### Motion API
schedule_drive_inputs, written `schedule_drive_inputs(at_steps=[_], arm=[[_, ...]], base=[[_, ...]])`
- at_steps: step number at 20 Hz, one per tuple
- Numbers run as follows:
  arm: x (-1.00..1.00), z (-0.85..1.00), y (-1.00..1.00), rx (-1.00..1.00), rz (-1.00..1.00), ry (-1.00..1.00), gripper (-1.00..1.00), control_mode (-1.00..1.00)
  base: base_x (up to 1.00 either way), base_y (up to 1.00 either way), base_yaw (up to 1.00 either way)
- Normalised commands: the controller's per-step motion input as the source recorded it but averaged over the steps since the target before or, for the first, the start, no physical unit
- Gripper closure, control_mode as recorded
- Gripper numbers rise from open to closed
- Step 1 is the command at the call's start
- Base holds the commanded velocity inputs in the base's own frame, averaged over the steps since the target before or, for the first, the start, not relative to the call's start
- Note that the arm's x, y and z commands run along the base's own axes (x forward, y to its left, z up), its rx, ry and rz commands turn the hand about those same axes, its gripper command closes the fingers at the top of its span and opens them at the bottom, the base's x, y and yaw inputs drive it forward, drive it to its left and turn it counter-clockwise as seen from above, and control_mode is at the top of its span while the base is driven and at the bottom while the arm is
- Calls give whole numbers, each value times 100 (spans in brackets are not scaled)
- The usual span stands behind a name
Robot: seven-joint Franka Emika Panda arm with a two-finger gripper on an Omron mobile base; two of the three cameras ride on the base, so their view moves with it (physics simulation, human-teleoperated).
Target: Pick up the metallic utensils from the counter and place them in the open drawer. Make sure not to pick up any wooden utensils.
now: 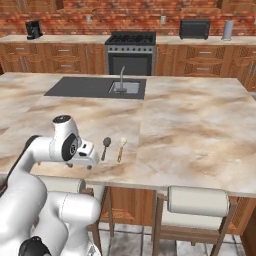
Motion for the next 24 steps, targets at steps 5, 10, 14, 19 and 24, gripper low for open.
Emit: schedule_drive_inputs(at_steps=[5,10,14,19,24], arm=[[100,0,-2,0,2,0,-100,-100],[100,0,-12,0,16,2,-100,-100],[100,0,0,0,0,0,-100,-100],[100,-4,0,0,-1,0,-100,-100],[82,-37,0,0,-1,0,-100,-100]], base=[[0,0,0],[0,0,0],[0,0,0],[0,0,0],[0,0,0]])
